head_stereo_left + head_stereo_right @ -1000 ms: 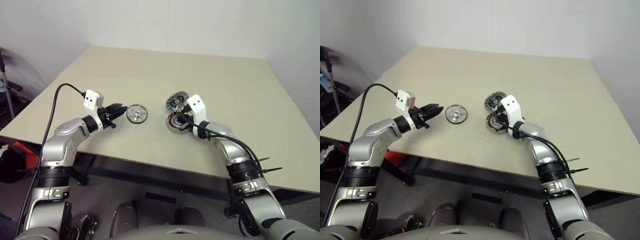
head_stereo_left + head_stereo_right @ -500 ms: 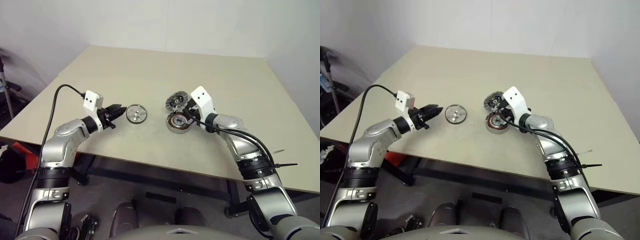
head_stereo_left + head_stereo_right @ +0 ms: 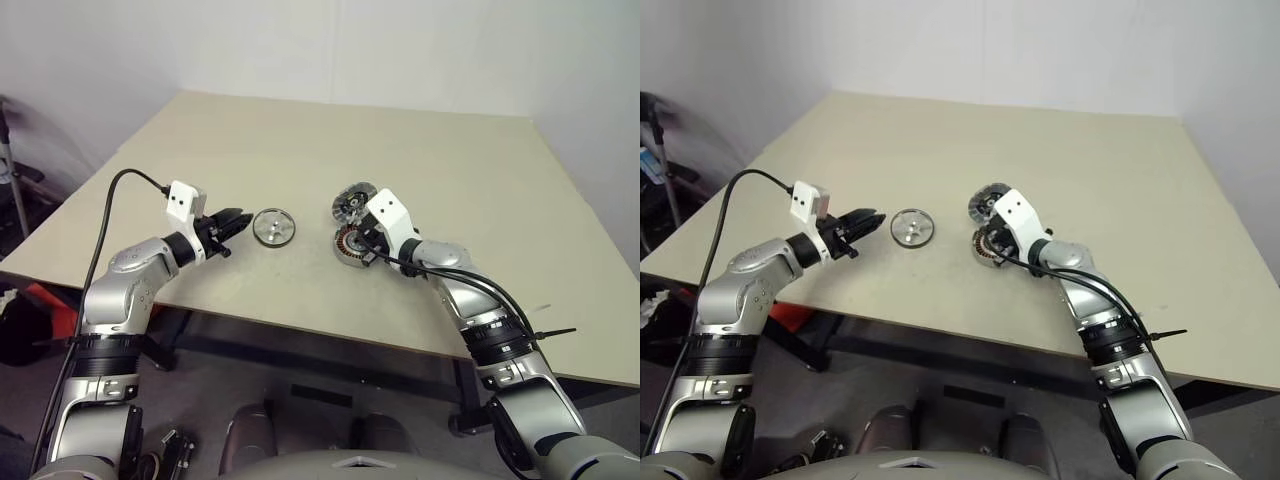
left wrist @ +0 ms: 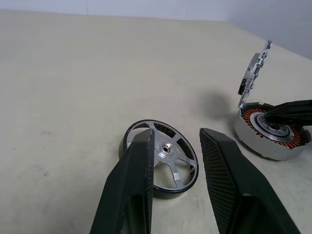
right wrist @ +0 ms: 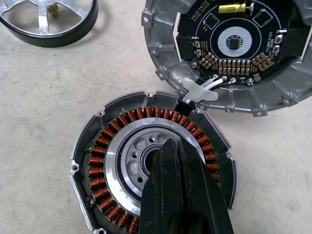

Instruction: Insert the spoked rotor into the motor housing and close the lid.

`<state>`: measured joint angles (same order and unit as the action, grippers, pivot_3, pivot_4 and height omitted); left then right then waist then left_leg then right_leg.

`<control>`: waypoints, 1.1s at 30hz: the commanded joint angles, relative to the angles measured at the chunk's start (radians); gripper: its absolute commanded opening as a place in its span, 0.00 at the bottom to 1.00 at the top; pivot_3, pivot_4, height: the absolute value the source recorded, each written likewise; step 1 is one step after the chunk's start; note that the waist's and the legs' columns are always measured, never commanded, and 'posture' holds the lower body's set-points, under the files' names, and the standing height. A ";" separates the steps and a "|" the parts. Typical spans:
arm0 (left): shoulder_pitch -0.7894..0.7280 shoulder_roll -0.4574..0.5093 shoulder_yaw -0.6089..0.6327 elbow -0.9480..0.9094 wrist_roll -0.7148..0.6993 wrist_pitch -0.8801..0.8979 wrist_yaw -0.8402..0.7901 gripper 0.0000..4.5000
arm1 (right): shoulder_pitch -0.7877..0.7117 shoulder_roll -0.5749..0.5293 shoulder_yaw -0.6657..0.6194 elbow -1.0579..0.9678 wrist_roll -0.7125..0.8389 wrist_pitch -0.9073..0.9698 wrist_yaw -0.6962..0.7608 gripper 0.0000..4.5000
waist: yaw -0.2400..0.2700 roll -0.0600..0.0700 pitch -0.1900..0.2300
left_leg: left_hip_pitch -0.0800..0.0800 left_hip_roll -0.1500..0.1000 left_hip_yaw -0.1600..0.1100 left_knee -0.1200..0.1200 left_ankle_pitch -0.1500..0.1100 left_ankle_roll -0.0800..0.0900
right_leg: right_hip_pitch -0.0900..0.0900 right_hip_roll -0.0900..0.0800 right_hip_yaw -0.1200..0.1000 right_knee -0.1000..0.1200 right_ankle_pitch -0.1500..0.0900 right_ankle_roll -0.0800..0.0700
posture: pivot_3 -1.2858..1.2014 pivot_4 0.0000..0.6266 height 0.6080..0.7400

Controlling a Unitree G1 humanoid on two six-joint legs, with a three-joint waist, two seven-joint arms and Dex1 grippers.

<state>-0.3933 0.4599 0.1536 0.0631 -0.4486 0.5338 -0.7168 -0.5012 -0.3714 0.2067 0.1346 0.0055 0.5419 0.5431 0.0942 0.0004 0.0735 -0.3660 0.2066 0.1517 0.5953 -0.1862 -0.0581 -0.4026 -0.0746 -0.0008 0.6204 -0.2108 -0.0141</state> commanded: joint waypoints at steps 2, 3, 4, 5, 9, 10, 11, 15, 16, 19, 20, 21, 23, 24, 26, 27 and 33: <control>-0.021 0.011 0.015 -0.024 -0.013 -0.009 -0.003 0.35 | -0.035 -0.016 -0.040 -0.031 0.007 0.015 -0.001 0.00 | 0.000 0.000 0.000 | 0.000 0.000 0.000 0.000 0.000 0.000 | 0.000 0.000 0.000 0.000 0.000 0.000 | 0.52 0.00 1.00; -0.023 0.010 0.013 -0.023 -0.013 -0.010 -0.003 0.35 | -0.039 -0.018 -0.044 -0.048 0.012 0.022 0.002 0.00 | 0.000 0.000 0.000 | 0.000 0.000 0.000 0.000 0.000 0.000 | 0.000 0.000 0.000 0.000 0.000 0.000 | 0.52 0.00 1.00; -0.024 0.009 0.012 -0.022 -0.013 -0.010 -0.003 0.35 | -0.043 -0.020 -0.046 -0.067 0.016 0.029 0.006 0.00 | 0.000 0.000 0.000 | 0.000 0.000 0.000 0.000 0.000 0.000 | 0.000 0.000 0.000 0.000 0.000 0.000 | 0.52 0.00 1.00; -0.024 0.008 0.011 -0.022 -0.013 -0.010 -0.003 0.35 | -0.045 -0.022 -0.045 -0.081 0.018 0.034 0.009 0.00 | 0.000 0.000 0.000 | 0.000 0.000 0.000 0.000 0.000 0.000 | 0.000 0.000 0.000 0.000 0.000 0.000 | 0.52 0.00 1.00; -0.025 0.008 0.010 -0.020 -0.013 -0.011 -0.005 0.35 | -0.042 -0.021 -0.041 -0.109 0.022 0.051 0.015 0.00 | -0.001 0.000 0.000 | -0.001 0.000 0.000 0.000 0.000 0.000 | -0.001 0.000 0.000 0.000 0.000 0.000 | 0.52 0.00 1.00; -0.025 0.008 0.010 -0.020 -0.013 -0.011 -0.005 0.35 | -0.040 -0.019 -0.039 -0.109 0.021 0.051 0.014 0.00 | -0.001 0.000 0.000 | -0.001 0.000 0.000 0.000 0.000 0.000 | -0.001 0.000 0.000 0.000 0.000 0.000 | 0.52 0.00 1.00; -0.026 0.008 0.010 -0.019 -0.013 -0.012 -0.005 0.35 | -0.035 -0.018 -0.035 -0.107 0.020 0.051 0.013 0.00 | -0.001 0.000 0.000 | -0.001 0.000 0.000 0.000 0.000 0.000 | -0.001 0.000 0.000 0.000 0.000 0.000 | 0.52 0.00 1.00; -0.025 0.008 0.011 -0.020 -0.012 -0.011 -0.002 0.35 | -0.010 -0.006 -0.013 -0.106 0.015 0.057 0.013 0.00 | -0.001 0.000 0.000 | -0.001 0.000 0.000 0.000 0.000 0.000 | -0.001 0.000 0.000 0.000 0.000 0.000 | 0.52 0.00 1.00; -0.025 0.008 0.011 -0.021 -0.012 -0.011 -0.001 0.35 | -0.003 -0.002 -0.005 -0.102 0.012 0.057 0.012 0.00 | -0.001 0.000 0.000 | 0.000 0.000 0.000 0.000 0.000 0.000 | -0.001 0.000 0.000 0.000 0.000 0.000 | 0.52 0.00 1.00; -0.022 0.008 0.013 -0.026 -0.014 -0.009 0.000 0.35 | 0.015 0.015 0.019 -0.042 -0.010 0.035 -0.004 0.00 | -0.001 0.000 0.000 | -0.001 0.000 0.000 0.000 0.000 0.000 | -0.001 0.000 0.000 0.000 0.000 0.000 | 0.52 0.00 1.00; -0.021 0.008 0.013 -0.028 -0.013 -0.009 0.001 0.35 | 0.019 0.017 0.025 -0.018 -0.020 0.023 -0.011 0.00 | -0.001 0.000 0.000 | -0.001 0.000 0.000 0.000 0.000 0.000 | -0.001 0.000 0.000 0.000 0.000 0.000 | 0.52 0.00 1.00; -0.020 0.008 0.013 -0.030 -0.014 -0.008 0.002 0.35 | 0.021 0.021 0.023 -0.008 -0.021 0.018 -0.013 0.00 | -0.001 0.000 0.000 | 0.000 0.000 0.000 0.000 0.000 0.000 | -0.001 0.000 0.000 0.000 0.000 0.000 | 0.52 0.00 1.00; -0.018 0.009 0.013 -0.033 -0.014 -0.007 0.002 0.35 | 0.021 0.023 0.016 -0.013 -0.017 0.016 -0.009 0.00 | -0.001 0.000 0.000 | 0.001 0.000 0.000 0.000 0.000 0.000 | 0.000 0.000 0.000 0.000 0.000 0.000 | 0.52 0.00 1.00; -0.017 0.009 0.014 -0.034 -0.015 -0.007 0.002 0.35 | 0.020 0.020 0.010 -0.024 -0.011 0.018 -0.004 0.00 | -0.001 0.000 0.000 | 0.001 0.000 0.000 0.000 0.000 0.000 | 0.000 0.000 0.000 0.000 0.000 0.000 | 0.52 0.00 1.00; -0.013 0.009 0.014 -0.035 -0.015 -0.007 0.001 0.35 | 0.014 0.010 -0.006 -0.046 -0.002 0.023 0.003 0.00 | -0.001 0.000 0.000 | 0.001 0.000 0.000 0.000 0.000 0.000 | 0.000 0.000 0.000 0.001 0.000 0.000 | 0.52 0.00 1.00; -0.011 0.009 0.013 -0.035 -0.015 -0.008 0.001 0.35 | 0.008 0.005 -0.014 -0.054 0.001 0.023 0.005 0.00 | -0.001 0.000 0.000 | 0.001 0.000 0.000 0.000 0.000 0.000 | 0.000 0.000 0.000 0.001 0.000 0.000 | 0.52 0.00 1.00; -0.012 0.004 0.008 -0.032 -0.014 -0.008 -0.001 0.35 | -0.042 -0.003 -0.037 -0.082 0.013 0.036 0.011 0.00 | -0.001 0.000 0.000 | 0.000 0.000 0.000 0.000 0.000 0.000 | 0.000 0.000 0.000 0.001 0.000 0.000 | 0.52 0.00 1.00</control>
<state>-0.3906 0.4594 0.1528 0.0637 -0.4485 0.5337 -0.7154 -0.5086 -0.3690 0.1974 0.1042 0.0082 0.5782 0.5533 0.0935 0.0002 0.0734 -0.3657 0.2067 0.1516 0.5954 -0.1859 -0.0586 -0.4031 -0.0745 -0.0008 0.6217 -0.2108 -0.0141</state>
